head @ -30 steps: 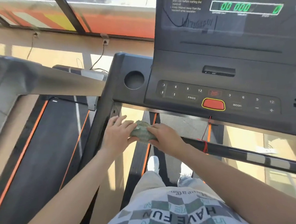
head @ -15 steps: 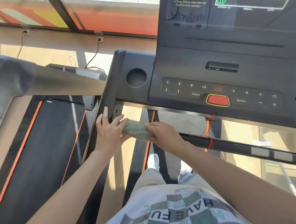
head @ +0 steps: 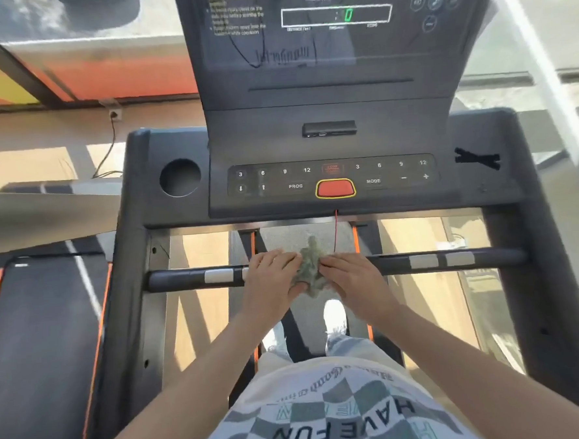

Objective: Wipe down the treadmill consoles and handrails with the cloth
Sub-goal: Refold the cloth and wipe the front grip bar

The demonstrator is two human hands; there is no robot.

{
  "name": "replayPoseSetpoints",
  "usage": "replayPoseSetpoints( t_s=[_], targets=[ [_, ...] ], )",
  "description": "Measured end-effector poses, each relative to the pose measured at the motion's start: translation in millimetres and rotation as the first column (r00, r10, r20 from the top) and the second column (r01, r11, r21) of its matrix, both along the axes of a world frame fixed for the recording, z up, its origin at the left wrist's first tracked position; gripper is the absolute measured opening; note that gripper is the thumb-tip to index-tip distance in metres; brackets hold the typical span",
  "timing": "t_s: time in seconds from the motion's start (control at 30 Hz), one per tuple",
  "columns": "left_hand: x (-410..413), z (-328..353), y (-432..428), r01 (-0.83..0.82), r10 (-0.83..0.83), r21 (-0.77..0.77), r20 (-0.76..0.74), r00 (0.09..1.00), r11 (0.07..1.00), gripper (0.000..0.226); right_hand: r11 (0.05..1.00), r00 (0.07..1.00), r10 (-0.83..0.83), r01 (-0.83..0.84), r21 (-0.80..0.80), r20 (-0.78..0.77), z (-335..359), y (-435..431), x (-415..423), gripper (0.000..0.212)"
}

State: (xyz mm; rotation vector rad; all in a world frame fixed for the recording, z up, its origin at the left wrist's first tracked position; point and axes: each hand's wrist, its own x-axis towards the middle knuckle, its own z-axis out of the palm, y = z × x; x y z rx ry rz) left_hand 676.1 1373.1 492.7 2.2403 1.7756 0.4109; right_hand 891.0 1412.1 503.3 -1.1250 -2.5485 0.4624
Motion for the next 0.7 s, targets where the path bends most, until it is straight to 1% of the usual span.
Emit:
replayPoseSetpoints(
  t_s=[0.1,0.2,0.23,0.3,0.33,0.37,0.43,0.5,0.53,0.6,0.7],
  targets=[
    [13,-5,4,0.032,-0.037,0.063,0.080,0.996,0.998,0.039,0.997,0.996,-0.081,0.082,0.011,-0.045,3,-5,15,0.035],
    [23,-6,12,0.049,-0.068,0.132,0.143,0.987,0.990,0.022,0.975,0.973,-0.221,0.223,0.019,-0.070,5,-8,40,0.033],
    [29,-5,16,0.067,-0.090,0.152,0.150,0.985,0.986,0.020,0.965,0.963,-0.259,0.261,0.034,-0.070,5,-9,49,0.030],
    [44,-1,23,0.099,-0.127,0.185,0.146,0.981,0.978,0.022,0.944,0.948,-0.312,0.317,0.095,-0.060,7,-11,67,0.017],
    [53,1,27,0.106,-0.134,0.188,0.140,0.981,0.976,0.024,0.928,0.937,-0.346,0.350,0.126,-0.050,10,-11,73,0.015],
    [63,2,30,0.112,-0.137,0.176,0.136,0.981,0.978,0.028,0.909,0.921,-0.388,0.388,0.151,-0.029,11,-13,79,0.019],
    [80,3,36,0.137,-0.153,0.124,0.134,0.979,0.983,0.036,0.888,0.892,-0.449,0.439,0.136,0.056,7,-16,85,0.025],
    [92,2,40,0.204,-0.213,0.078,0.135,0.968,0.976,0.041,0.899,0.890,-0.437,0.437,0.033,0.132,-1,-20,88,0.038],
    [96,0,41,0.247,-0.253,0.056,0.133,0.958,0.967,0.041,0.901,0.894,-0.426,0.432,-0.018,0.134,-5,-21,89,0.040],
    [101,-4,43,0.298,-0.296,0.005,0.133,0.946,0.955,0.040,0.892,0.891,-0.443,0.450,-0.052,0.103,-9,-22,90,0.038],
    [103,-8,49,0.283,-0.266,-0.088,0.162,0.950,0.955,0.036,0.878,0.877,-0.472,0.476,-0.039,0.086,-15,-19,88,0.034]
  ],
)
